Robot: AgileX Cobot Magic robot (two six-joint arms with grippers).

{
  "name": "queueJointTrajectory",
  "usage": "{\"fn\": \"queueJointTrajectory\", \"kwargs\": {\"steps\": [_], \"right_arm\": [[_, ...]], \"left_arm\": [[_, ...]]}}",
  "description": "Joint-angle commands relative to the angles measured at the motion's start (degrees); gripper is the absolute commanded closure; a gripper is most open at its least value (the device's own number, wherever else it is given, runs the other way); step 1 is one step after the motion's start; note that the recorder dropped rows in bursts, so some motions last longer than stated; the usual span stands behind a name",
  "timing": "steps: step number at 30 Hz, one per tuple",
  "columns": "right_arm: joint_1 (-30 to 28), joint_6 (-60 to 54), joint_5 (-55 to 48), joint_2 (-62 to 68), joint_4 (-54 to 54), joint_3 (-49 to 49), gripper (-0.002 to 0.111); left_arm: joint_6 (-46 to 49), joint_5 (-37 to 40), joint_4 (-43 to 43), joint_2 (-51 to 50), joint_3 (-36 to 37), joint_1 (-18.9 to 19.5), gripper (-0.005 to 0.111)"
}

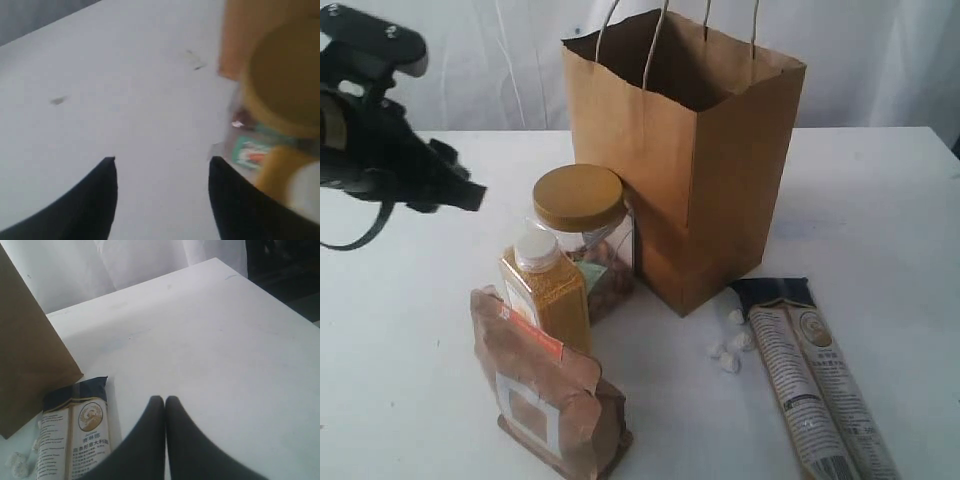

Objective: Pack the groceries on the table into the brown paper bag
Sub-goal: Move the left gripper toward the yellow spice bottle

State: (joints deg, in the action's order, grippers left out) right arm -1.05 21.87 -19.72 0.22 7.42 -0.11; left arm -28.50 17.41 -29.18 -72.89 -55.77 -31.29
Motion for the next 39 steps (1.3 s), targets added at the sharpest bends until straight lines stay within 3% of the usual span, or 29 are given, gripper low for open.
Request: {"fn": "queueJointTrajectory", "kwargs": {"steps": [1, 8, 15, 16, 19, 21, 25, 31, 39], "right_arm": [[-0.34, 0.04, 0.13, -0.22, 0.25, 0.11, 0.108], [-0.34, 0.04, 0.13, -0.22, 0.25, 0.11, 0.108], [-0.34, 0.04, 0.13, -0.22, 0.25, 0.11, 0.108], [-0.34, 0.04, 0.13, -0.22, 0.25, 0.11, 0.108], [-0.34, 0.04, 0.13, -0.22, 0.25, 0.11, 0.108], [-0.34, 0.04, 0.13, -0.22, 0.25, 0.11, 0.108], [-0.34, 0.04, 0.13, -0.22, 0.25, 0.11, 0.108], [-0.34, 0.04, 0.13, -0.22, 0.25, 0.11, 0.108], [-0.34, 0.39, 0.13, -0.22, 0.25, 0.11, 0.108]], "left_arm": [[-1.10, 3.56, 9.50, -0.63, -5.68, -4.79, 0.044], [-16.83, 15.86, 8.28, -1.70, -11.44, -4.80, 0.045], [-17.64, 8.78, 17.33, -2.15, -12.16, -4.80, 0.045], [-17.35, 9.06, 16.17, -2.15, -12.16, -4.80, 0.045], [-10.64, 9.00, 0.95, -2.44, -12.16, -4.80, 0.045], [-10.64, 5.37, -2.19, -2.44, -12.16, -4.80, 0.045], [-9.60, 5.77, -3.29, -2.44, -11.95, -4.80, 0.045], [2.21, 5.64, -7.51, -2.44, -10.88, -4.80, 0.045], [4.74, 14.09, 14.16, -3.06, -10.88, -4.80, 0.045]]}}
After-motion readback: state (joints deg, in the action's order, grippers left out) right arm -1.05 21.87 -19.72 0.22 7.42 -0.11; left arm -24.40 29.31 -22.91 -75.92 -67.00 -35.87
